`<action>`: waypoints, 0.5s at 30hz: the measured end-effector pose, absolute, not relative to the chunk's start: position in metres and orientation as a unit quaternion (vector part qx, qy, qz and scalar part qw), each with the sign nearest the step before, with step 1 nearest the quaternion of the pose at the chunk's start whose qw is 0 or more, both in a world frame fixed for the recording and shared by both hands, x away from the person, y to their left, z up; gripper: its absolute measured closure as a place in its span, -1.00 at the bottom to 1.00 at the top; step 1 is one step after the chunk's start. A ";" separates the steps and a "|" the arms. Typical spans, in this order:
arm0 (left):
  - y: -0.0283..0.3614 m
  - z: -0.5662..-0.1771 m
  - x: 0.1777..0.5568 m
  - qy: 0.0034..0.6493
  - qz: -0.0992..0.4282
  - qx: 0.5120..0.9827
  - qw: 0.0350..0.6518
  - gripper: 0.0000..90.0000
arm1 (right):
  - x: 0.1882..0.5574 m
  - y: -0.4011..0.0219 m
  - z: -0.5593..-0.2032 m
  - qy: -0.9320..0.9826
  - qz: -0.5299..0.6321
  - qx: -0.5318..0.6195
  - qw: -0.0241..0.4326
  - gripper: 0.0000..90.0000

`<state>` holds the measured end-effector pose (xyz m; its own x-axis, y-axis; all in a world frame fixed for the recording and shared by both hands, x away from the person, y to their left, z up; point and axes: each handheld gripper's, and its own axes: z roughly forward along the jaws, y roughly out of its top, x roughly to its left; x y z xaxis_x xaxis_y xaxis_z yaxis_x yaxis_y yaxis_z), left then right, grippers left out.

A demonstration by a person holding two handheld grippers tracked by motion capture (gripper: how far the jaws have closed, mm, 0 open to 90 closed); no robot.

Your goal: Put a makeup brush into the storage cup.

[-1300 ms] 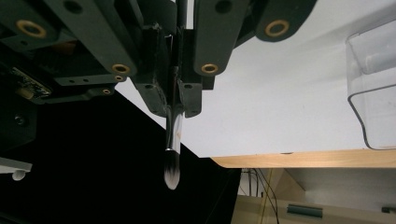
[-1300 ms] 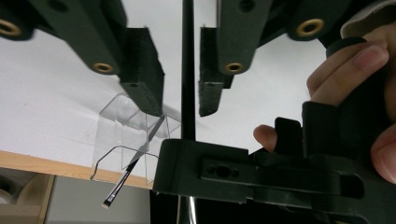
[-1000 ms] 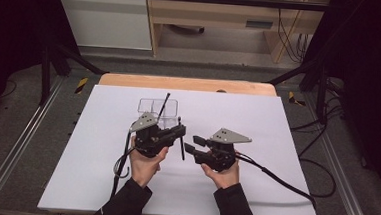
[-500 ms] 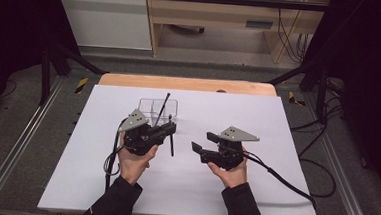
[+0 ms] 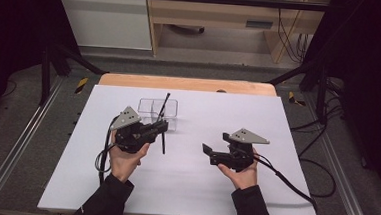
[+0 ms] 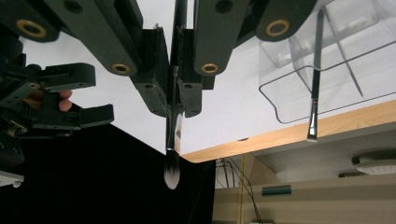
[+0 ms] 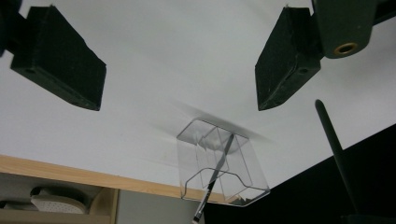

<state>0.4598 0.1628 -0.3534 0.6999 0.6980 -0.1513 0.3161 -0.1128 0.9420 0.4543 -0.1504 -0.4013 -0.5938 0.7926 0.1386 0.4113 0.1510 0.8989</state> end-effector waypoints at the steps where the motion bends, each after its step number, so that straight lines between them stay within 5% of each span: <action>1: 0.164 -0.353 0.460 0.348 0.169 0.728 0.566 0.85 | 0.454 -0.152 -0.402 0.737 0.504 0.409 0.190 -0.63; 15: 0.175 -0.344 0.470 0.351 0.186 0.735 0.550 0.85 | 0.447 -0.180 -0.411 0.732 0.486 0.433 0.202 -0.71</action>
<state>0.4695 0.1746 -0.3436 0.6842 0.7204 -0.1136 0.3126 -0.1490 0.9381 0.4474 -0.1797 -0.4109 -0.5429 0.8305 0.1247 0.4369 0.1524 0.8865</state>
